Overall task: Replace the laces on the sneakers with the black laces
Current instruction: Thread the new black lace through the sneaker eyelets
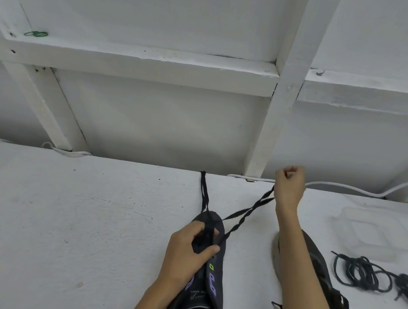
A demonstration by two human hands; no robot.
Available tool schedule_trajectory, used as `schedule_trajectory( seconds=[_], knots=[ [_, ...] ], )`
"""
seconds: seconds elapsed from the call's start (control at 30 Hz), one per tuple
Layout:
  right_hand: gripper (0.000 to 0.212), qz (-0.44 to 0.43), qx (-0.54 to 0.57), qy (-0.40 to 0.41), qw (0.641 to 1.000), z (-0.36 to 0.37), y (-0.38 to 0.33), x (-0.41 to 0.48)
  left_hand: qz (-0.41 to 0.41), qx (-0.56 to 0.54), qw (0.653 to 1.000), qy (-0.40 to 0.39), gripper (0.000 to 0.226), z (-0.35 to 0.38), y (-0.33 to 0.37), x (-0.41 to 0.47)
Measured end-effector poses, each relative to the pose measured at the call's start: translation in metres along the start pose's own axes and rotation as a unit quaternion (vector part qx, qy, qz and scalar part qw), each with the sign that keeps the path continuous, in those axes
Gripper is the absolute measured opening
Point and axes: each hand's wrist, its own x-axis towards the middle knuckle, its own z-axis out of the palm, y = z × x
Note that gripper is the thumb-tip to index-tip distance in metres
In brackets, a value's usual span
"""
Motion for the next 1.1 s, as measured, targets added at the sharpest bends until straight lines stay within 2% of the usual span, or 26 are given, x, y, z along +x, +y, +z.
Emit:
schedule_trajectory(
  seconds=[0.07, 0.13, 0.2, 0.23, 0.3, 0.33, 0.37, 0.5, 0.63, 0.77, 0.87, 1.1],
  knots=[
    [0.023, -0.011, -0.224, -0.095, 0.97, -0.004, 0.016, -0.009, 0.023, 0.024, 0.999, 0.001, 0.029, 0.0, -0.002, 0.002],
    [0.029, -0.043, -0.322, -0.168, 0.931, -0.005, 0.018, -0.029, 0.021, 0.027, 0.999, -0.012, 0.034, 0.0, -0.004, 0.005],
    [0.027, -0.08, -0.286, -0.207, 0.932, -0.004, 0.012, -0.053, 0.016, -0.001, 0.999, -0.03, 0.038, 0.0, -0.004, 0.009],
    [0.032, -0.072, -0.24, -0.257, 0.933, -0.003, 0.006, -0.066, 0.016, -0.011, 0.999, -0.037, 0.041, 0.0, -0.002, 0.01],
    [0.051, -0.009, -0.169, -0.388, 0.906, 0.001, -0.002, -0.091, 0.011, -0.015, 0.999, -0.042, 0.05, 0.0, -0.002, 0.013],
    [0.055, 0.009, -0.155, -0.427, 0.891, 0.002, -0.004, -0.102, 0.002, -0.019, 0.999, -0.041, 0.054, 0.001, -0.002, 0.013],
    [0.049, 0.011, -0.136, -0.442, 0.887, 0.004, -0.005, -0.111, -0.012, -0.027, 0.999, -0.039, 0.057, 0.001, -0.003, 0.013],
    [0.014, -0.001, -0.051, -0.428, 0.902, 0.006, -0.009, -0.119, -0.031, -0.046, 0.997, -0.05, 0.061, 0.001, -0.006, 0.01],
    [0.022, 0.061, 0.001, -0.459, 0.886, 0.002, -0.009, -0.118, -0.032, -0.037, 0.997, -0.054, 0.062, 0.002, -0.007, 0.009],
    [0.014, 0.098, 0.076, -0.429, 0.895, -0.001, -0.003, -0.12, -0.03, -0.028, 0.998, -0.041, 0.072, 0.002, -0.013, 0.009],
    [0.014, 0.077, 0.092, -0.407, 0.906, -0.002, -0.007, -0.122, -0.022, 0.005, 0.998, -0.062, 0.058, 0.0, -0.015, 0.011],
    [0.005, 0.004, 0.156, -0.38, 0.912, -0.004, -0.068, -0.104, -0.028, 0.017, 0.997, -0.075, 0.062, -0.001, -0.016, 0.011]
  ],
)
